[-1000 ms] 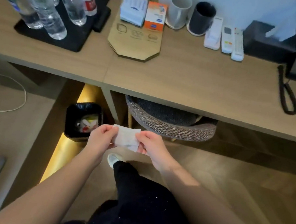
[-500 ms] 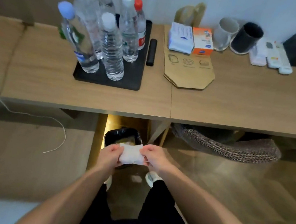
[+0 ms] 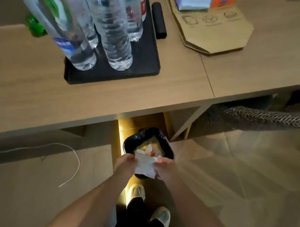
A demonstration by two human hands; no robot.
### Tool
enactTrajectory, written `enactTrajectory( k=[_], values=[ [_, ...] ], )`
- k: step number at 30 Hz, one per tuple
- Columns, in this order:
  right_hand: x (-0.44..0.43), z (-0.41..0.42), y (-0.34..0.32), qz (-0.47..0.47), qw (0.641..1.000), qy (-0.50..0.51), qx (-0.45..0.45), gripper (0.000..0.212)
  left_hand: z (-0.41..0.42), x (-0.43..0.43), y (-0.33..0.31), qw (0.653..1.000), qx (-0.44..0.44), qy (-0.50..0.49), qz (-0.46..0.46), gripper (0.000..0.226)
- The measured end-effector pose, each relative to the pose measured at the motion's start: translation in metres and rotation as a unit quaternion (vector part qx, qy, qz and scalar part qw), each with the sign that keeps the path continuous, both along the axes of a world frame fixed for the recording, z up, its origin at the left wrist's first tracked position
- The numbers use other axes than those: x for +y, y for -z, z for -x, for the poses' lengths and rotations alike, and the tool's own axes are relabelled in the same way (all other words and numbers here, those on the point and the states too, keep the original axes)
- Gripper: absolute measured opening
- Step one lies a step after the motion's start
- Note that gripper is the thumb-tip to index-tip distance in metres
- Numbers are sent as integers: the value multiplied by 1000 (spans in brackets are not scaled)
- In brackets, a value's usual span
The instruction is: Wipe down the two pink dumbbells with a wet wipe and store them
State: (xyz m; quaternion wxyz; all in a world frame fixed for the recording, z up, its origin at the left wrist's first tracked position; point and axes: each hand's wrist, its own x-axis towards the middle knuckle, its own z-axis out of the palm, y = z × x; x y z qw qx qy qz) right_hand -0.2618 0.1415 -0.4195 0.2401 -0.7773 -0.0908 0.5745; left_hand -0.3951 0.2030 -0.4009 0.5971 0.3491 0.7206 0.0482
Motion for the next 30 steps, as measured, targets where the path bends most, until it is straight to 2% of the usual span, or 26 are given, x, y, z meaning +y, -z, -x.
enactTrajectory(
  k=[3,7,14,18,23,28,30],
  values=[
    [2,3,61,-8,1000,17,-14,31,4,1,58,1000,-15,12,2,14],
    [5,5,138,10,999,-26,-26,32,0,0,137,999,26,35,-2,11],
    [18,1,235,-14,987,-92,-128,25,-1,17,238,993,49,106,-25,15],
    [25,0,263,6,977,-129,-172,29,-4,26,271,987,78,127,-54,30],
    [31,6,285,-3,958,-181,-220,26,-9,28,303,984,103,139,-32,13],
    [41,4,303,19,960,-159,-229,23,-7,37,337,986,132,103,-12,23],
    [44,-2,309,33,964,-151,-215,25,-8,39,348,981,148,122,-1,24]
  ],
)
